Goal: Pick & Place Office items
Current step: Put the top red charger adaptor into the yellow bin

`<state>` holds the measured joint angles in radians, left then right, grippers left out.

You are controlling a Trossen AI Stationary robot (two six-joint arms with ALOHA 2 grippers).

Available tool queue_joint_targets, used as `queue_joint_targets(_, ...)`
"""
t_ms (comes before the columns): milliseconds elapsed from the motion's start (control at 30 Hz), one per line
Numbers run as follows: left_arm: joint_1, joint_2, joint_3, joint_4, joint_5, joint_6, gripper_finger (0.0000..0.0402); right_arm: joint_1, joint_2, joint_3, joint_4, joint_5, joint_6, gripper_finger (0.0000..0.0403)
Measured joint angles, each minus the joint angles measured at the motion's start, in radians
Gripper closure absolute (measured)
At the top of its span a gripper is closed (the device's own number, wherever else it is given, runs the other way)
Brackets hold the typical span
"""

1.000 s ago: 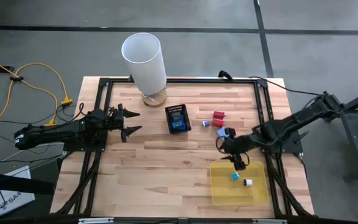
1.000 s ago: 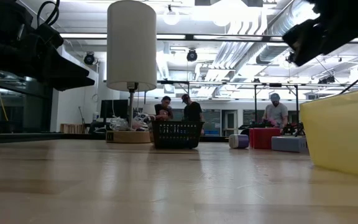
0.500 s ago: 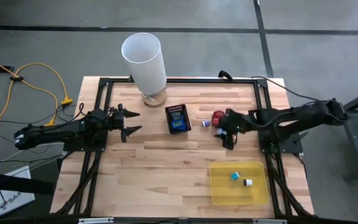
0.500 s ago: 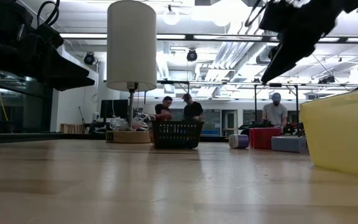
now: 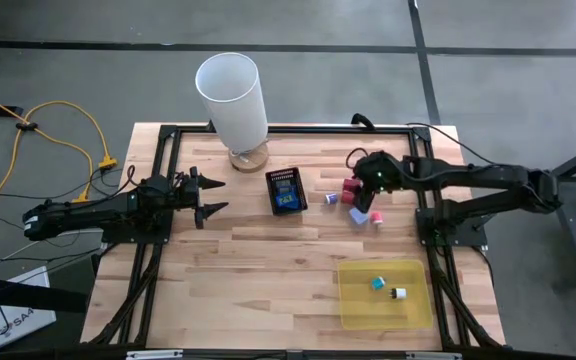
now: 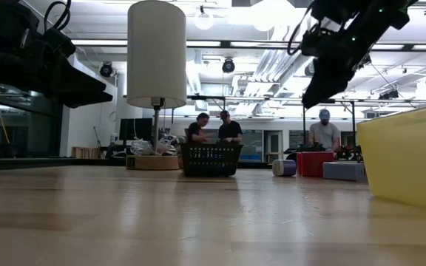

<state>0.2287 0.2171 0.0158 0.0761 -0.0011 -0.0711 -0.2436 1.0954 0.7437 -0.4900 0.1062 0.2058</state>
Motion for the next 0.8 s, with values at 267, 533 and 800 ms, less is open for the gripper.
queue_joint_targets(267, 0.000, 0.000, 0.000, 0.000, 0.000, 0.000, 0.0094, -0.114, 0.000, 0.000, 0.000, 0.000, -0.001, 0.0213)
queue_joint_targets(533, 0.000, 0.000, 0.000, 0.000, 0.000, 0.000, 0.0094, -0.169, 0.000, 0.000, -0.002, -0.003, -0.076, 0.0213)
queue_joint_targets(800, 0.000, 0.000, 0.000, 0.000, 0.000, 0.000, 0.0094, -0.185, 0.000, 0.001, -0.007, -0.023, -0.287, 0.0213)
